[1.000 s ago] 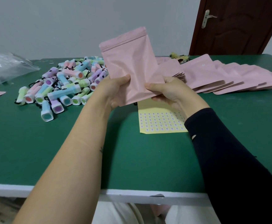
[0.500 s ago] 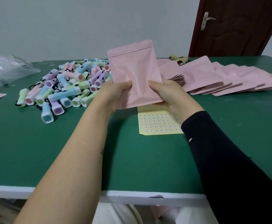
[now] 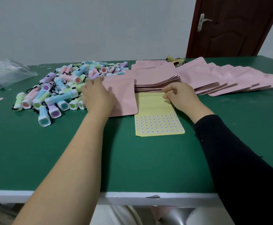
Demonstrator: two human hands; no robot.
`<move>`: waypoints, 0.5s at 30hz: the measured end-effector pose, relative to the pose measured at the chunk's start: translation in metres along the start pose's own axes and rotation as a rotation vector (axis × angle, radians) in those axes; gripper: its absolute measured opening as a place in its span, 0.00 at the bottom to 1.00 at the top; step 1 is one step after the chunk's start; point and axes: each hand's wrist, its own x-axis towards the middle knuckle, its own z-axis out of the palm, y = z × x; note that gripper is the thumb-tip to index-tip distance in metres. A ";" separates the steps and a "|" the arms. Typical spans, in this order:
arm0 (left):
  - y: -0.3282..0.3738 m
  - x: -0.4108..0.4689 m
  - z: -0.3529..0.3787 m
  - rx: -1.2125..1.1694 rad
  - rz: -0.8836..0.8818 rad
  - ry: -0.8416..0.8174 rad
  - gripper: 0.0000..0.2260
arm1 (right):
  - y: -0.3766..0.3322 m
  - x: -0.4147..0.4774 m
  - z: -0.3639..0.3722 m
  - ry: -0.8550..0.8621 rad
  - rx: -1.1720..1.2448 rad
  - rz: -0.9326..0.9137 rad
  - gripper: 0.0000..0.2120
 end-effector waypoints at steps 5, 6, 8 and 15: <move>0.050 -0.038 0.011 -0.216 0.497 -0.335 0.15 | 0.019 -0.006 -0.017 -0.099 -0.217 -0.089 0.12; 0.057 -0.046 0.017 -0.170 0.566 -0.461 0.17 | 0.019 -0.007 -0.019 -0.108 -0.198 -0.084 0.14; 0.062 -0.058 0.029 -0.039 0.624 -0.644 0.23 | 0.019 -0.010 -0.024 -0.113 -0.115 -0.029 0.18; 0.062 -0.059 0.041 0.004 0.564 -0.642 0.23 | 0.018 -0.012 -0.024 -0.151 -0.073 -0.015 0.16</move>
